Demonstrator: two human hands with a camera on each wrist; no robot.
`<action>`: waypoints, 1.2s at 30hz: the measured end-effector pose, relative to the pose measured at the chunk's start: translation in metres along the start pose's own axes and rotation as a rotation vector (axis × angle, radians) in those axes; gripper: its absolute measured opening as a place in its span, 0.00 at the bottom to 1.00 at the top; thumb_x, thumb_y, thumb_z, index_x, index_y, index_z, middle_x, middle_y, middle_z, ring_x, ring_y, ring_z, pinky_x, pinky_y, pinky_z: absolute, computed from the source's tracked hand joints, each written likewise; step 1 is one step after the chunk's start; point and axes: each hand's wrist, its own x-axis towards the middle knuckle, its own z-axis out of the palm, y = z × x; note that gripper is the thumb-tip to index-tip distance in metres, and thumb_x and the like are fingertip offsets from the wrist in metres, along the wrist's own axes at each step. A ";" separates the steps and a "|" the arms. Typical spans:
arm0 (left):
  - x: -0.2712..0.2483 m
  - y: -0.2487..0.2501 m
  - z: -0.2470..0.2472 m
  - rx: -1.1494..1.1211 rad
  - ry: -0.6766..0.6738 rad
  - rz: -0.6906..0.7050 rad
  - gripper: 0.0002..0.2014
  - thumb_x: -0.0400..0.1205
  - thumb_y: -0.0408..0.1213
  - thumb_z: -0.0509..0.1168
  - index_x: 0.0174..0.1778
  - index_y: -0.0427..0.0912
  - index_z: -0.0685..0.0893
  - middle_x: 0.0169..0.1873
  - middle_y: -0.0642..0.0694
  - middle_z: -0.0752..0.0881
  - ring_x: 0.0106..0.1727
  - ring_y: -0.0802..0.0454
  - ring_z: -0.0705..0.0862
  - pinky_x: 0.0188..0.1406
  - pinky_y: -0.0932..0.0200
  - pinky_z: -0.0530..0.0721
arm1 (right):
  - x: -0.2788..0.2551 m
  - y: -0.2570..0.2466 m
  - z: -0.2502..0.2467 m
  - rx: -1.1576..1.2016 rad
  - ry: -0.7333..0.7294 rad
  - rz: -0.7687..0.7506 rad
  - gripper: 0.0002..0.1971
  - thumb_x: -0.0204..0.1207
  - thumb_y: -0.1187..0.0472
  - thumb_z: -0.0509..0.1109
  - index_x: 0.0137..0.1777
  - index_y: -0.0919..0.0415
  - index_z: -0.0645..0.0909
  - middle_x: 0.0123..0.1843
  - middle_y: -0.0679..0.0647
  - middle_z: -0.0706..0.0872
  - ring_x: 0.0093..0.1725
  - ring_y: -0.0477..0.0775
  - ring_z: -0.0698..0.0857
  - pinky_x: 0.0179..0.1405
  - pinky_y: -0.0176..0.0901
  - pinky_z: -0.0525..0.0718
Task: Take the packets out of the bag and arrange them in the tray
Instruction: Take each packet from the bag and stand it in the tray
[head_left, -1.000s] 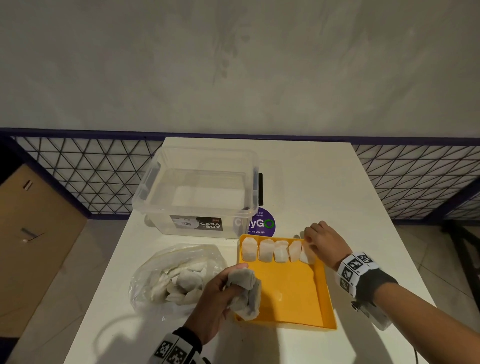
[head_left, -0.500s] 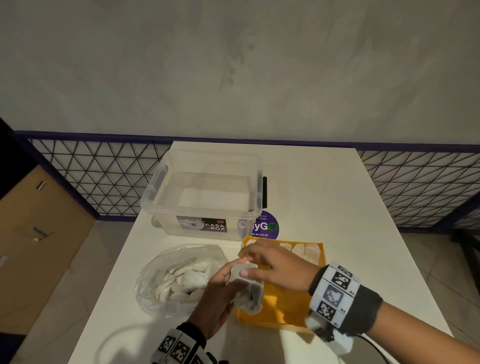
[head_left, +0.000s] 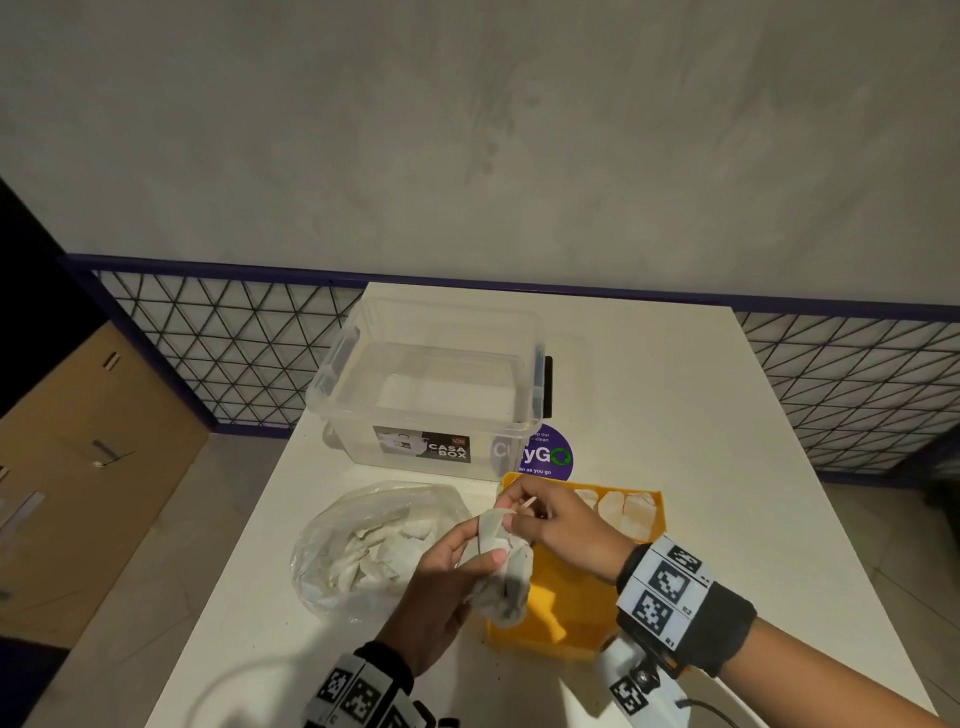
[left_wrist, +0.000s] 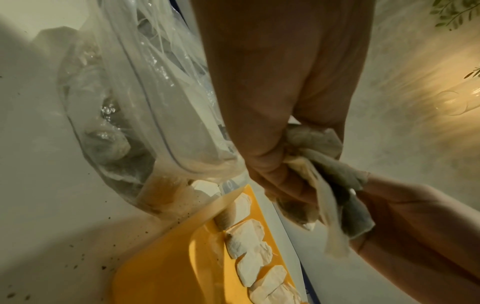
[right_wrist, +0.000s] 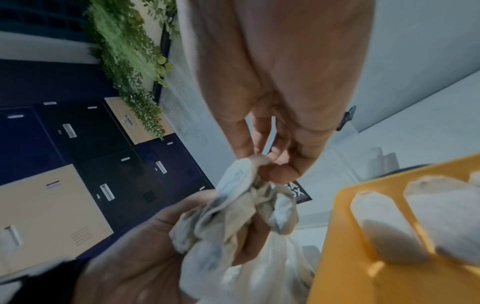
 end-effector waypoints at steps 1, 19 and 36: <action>0.000 0.000 0.000 -0.009 0.000 -0.006 0.22 0.75 0.29 0.71 0.65 0.41 0.80 0.53 0.37 0.90 0.48 0.44 0.88 0.42 0.57 0.88 | 0.000 0.001 0.002 0.035 0.021 0.012 0.05 0.77 0.66 0.67 0.47 0.55 0.79 0.41 0.47 0.80 0.39 0.45 0.76 0.43 0.37 0.76; -0.007 0.003 -0.004 -0.116 0.059 0.045 0.18 0.77 0.23 0.69 0.61 0.41 0.81 0.48 0.39 0.91 0.44 0.44 0.90 0.37 0.55 0.89 | -0.007 -0.018 -0.005 0.155 0.020 -0.013 0.13 0.72 0.71 0.72 0.53 0.55 0.79 0.40 0.50 0.75 0.37 0.43 0.74 0.40 0.30 0.78; -0.012 -0.020 -0.013 0.008 0.000 0.050 0.36 0.58 0.43 0.80 0.58 0.28 0.78 0.33 0.43 0.86 0.33 0.54 0.85 0.32 0.61 0.83 | 0.030 0.007 -0.038 -0.788 0.102 0.001 0.09 0.75 0.64 0.69 0.52 0.53 0.86 0.54 0.53 0.83 0.59 0.53 0.74 0.53 0.39 0.72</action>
